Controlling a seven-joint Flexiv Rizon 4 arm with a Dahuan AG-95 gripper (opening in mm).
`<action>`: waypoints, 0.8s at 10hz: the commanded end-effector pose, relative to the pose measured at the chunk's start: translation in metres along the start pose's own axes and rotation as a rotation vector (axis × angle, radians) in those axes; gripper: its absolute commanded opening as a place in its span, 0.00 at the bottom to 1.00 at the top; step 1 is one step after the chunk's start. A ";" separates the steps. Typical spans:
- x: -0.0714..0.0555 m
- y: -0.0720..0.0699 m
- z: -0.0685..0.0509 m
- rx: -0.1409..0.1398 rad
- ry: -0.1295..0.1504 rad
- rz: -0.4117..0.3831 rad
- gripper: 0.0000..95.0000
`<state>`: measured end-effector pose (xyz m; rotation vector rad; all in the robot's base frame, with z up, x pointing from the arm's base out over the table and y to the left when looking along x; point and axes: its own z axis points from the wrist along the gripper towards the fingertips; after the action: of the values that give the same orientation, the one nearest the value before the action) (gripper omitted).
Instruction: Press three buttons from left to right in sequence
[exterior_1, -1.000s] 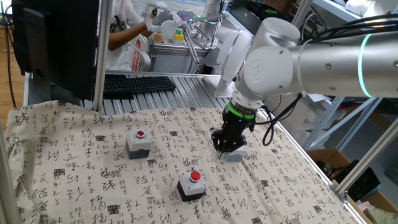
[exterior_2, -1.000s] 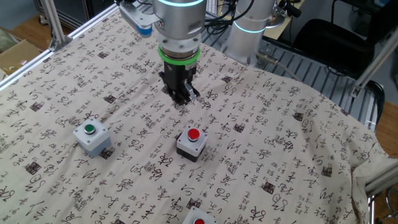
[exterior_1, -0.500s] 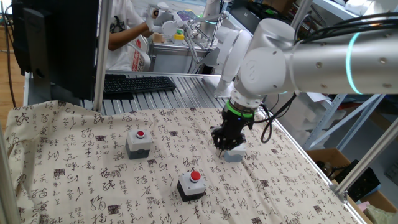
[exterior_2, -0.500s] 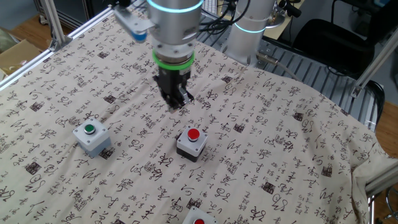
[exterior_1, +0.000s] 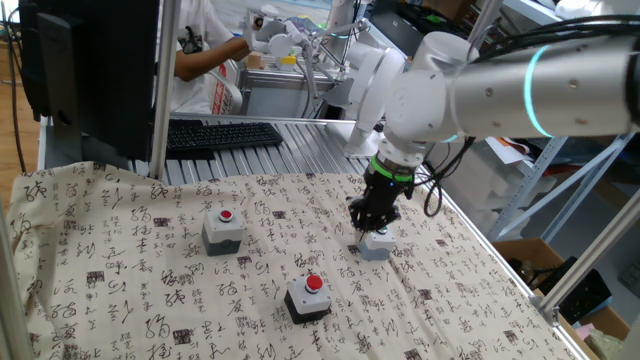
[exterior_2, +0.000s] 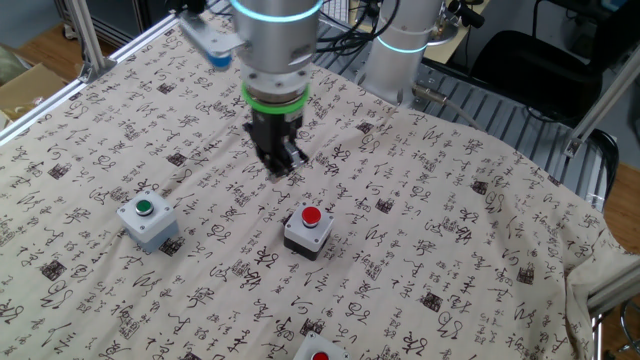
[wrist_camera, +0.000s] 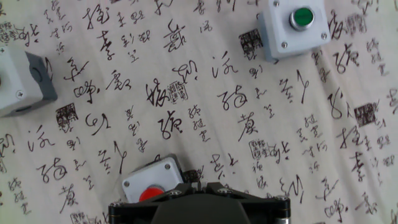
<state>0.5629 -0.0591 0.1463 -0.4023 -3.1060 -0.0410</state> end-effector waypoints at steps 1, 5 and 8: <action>-0.016 -0.013 0.002 -0.006 0.001 -0.028 0.00; -0.040 -0.030 -0.003 0.011 -0.003 -0.057 0.00; -0.058 -0.040 -0.004 0.020 -0.008 -0.073 0.00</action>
<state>0.6078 -0.1126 0.1495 -0.2899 -3.1278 -0.0042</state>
